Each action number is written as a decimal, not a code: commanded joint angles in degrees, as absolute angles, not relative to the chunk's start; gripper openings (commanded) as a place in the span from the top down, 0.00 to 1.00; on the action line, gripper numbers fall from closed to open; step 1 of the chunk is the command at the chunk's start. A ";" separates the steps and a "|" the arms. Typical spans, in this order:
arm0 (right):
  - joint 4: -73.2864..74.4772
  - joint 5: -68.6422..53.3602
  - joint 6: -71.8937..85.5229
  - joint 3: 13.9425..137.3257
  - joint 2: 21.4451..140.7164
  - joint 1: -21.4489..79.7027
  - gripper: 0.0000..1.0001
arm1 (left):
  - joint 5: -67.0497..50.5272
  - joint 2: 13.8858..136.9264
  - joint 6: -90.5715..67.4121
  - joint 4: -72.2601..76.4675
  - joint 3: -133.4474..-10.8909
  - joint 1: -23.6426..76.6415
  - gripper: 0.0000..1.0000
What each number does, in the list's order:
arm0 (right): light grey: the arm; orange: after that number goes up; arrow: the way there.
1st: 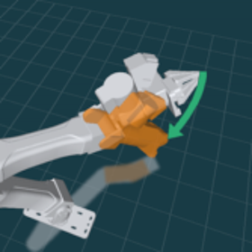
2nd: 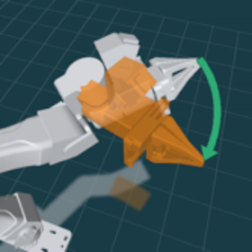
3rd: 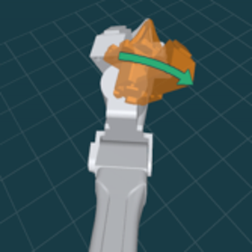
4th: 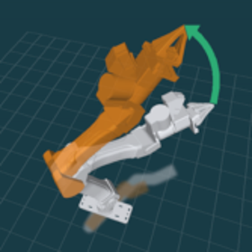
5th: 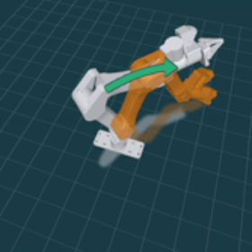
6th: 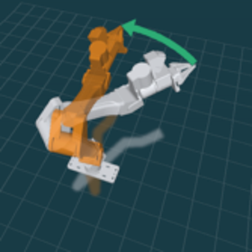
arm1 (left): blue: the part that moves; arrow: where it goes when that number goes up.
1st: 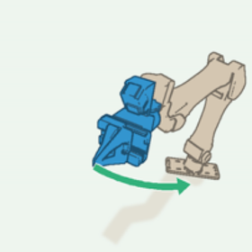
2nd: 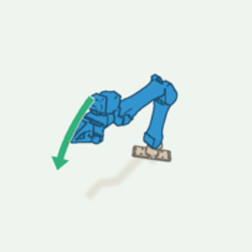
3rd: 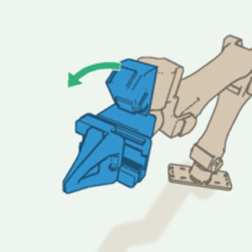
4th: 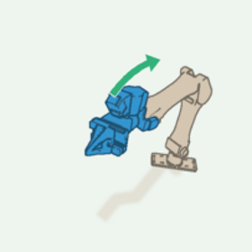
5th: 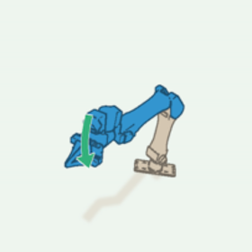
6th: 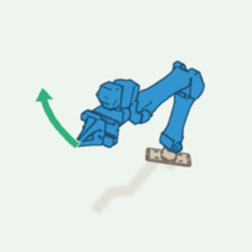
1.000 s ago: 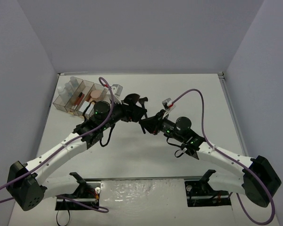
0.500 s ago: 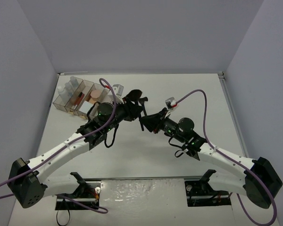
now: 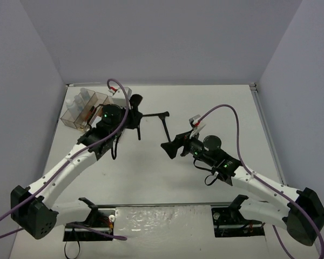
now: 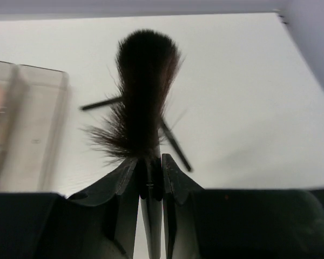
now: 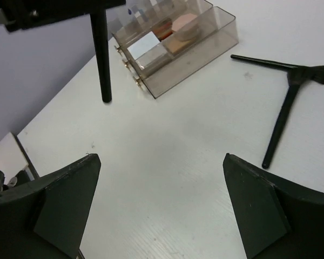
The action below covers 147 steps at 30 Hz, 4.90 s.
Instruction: Organize the makeup
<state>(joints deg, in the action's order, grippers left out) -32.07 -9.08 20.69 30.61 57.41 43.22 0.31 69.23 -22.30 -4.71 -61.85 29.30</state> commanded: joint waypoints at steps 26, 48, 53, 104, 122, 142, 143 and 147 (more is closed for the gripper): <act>-14.01 2.28 14.51 28.69 37.56 42.64 0.01 | 6.18 101.18 6.87 -16.99 -85.62 16.69 0.31; -1.97 2.99 15.05 32.87 26.43 42.68 0.01 | 13.85 117.62 -27.05 -6.42 -94.66 40.94 0.26; 0.61 1.51 15.81 33.00 23.23 42.71 0.01 | 17.27 121.75 -29.13 -8.40 -96.89 41.25 0.26; 2.29 2.81 16.96 31.38 23.38 42.80 0.00 | 0.35 99.76 11.85 -17.31 -83.31 15.03 0.93; 2.40 3.05 16.50 32.01 25.70 42.74 0.00 | -10.14 97.21 2.06 -9.67 -83.25 17.84 0.30; 3.43 1.42 19.86 32.77 27.24 42.72 0.00 | -18.73 125.79 -4.13 -2.81 -99.91 22.87 0.43; 3.51 1.58 19.86 32.61 27.16 42.80 0.00 | -18.89 126.21 -4.22 -2.99 -99.84 23.11 0.48; 3.52 2.25 20.36 32.34 27.17 42.72 0.00 | -17.25 127.50 -3.77 -4.17 -98.94 24.10 0.71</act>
<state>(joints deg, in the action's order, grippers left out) 5.94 1.53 19.29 30.46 26.15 42.78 -17.13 128.85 -3.49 -5.06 -96.54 22.92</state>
